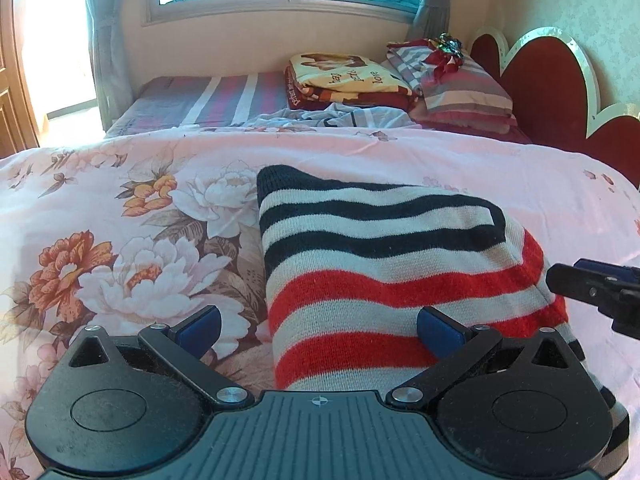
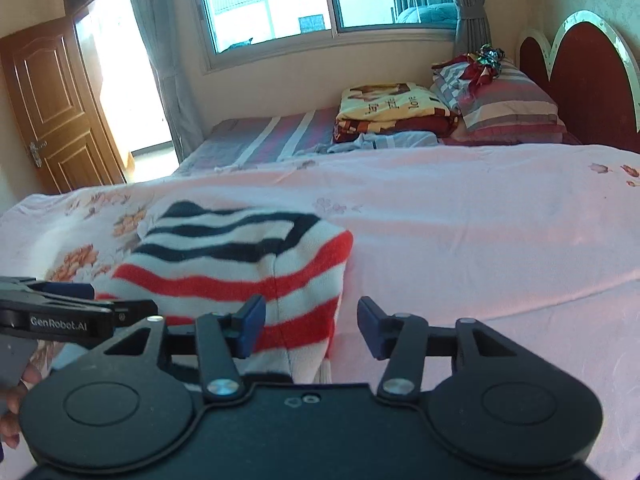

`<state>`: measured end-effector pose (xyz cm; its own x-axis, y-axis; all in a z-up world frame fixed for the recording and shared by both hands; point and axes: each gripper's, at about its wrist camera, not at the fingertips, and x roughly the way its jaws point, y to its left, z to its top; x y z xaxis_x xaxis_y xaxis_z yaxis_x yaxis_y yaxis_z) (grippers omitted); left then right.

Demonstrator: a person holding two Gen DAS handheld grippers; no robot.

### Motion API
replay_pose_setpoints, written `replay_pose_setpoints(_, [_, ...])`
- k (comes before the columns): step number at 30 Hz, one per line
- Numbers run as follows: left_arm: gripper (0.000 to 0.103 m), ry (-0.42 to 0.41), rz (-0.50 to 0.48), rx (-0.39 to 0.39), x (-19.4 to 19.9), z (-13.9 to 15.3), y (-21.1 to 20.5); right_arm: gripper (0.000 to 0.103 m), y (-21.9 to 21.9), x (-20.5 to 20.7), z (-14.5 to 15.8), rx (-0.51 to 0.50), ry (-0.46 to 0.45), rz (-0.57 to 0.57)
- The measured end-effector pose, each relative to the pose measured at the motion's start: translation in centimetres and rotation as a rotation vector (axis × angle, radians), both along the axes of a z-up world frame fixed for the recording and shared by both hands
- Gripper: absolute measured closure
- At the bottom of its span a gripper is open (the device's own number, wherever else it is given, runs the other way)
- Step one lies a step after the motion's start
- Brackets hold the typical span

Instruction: Fold small clothes

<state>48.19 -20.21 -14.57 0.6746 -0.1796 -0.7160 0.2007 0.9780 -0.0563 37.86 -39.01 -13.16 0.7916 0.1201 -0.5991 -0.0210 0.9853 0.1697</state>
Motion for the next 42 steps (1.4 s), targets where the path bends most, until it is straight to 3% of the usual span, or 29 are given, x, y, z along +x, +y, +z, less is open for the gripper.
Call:
replay_pose_setpoints(6, [0.000, 0.036, 0.029, -0.010, 2.1, -0.8, 0.0, 0.053, 1.1, 3.2, 1.0, -0.011, -0.030, 0.006])
replay_pose_setpoints(11, [0.000, 0.045, 0.017, -0.008, 2.8, -1.4, -0.2, 0.059, 2.1, 6.0, -1.4, -0.071, 0.052, 0.025])
replay_pose_setpoints(17, [0.000, 0.050, 0.017, -0.023, 3.0, -1.9, -0.1, 0.058, 2.5, 5.8, -2.8, -0.094, 0.044, 0.038])
replay_pose_setpoints(26, [0.000, 0.075, 0.041, -0.044, 2.7, -1.5, 0.3, 0.055, 1.9, 5.8, -2.3, -0.062, 0.054, 0.036])
replay_pose_setpoints(29, [0.000, 0.107, 0.059, -0.076, 2.3, -1.2, 1.2, 0.048, 1.6, 5.4, -1.5, -0.039, 0.074, 0.042])
replay_pose_setpoints(31, [0.000, 0.117, 0.051, -0.082, 1.9, -0.9, 1.7, 0.029, 1.4, 4.7, -0.8, -0.016, 0.071, 0.041])
replay_pose_setpoints(32, [0.000, 0.115, 0.042, -0.077, 1.6, -0.8, 1.9, 0.025, 1.2, 4.3, -0.5, -0.008, 0.063, 0.037])
replay_pose_setpoints(37, [0.000, 0.100, 0.023, -0.074, -0.1, 0.0, 3.4, 0.023, 0.4, 2.4, 0.5, 0.008, 0.080, 0.049])
replay_pose_setpoints(42, [0.000, 0.118, 0.030, -0.111, -0.8, -0.4, 4.5, 0.022, -1.1, 1.0, -0.5, 0.034, 0.141, 0.011])
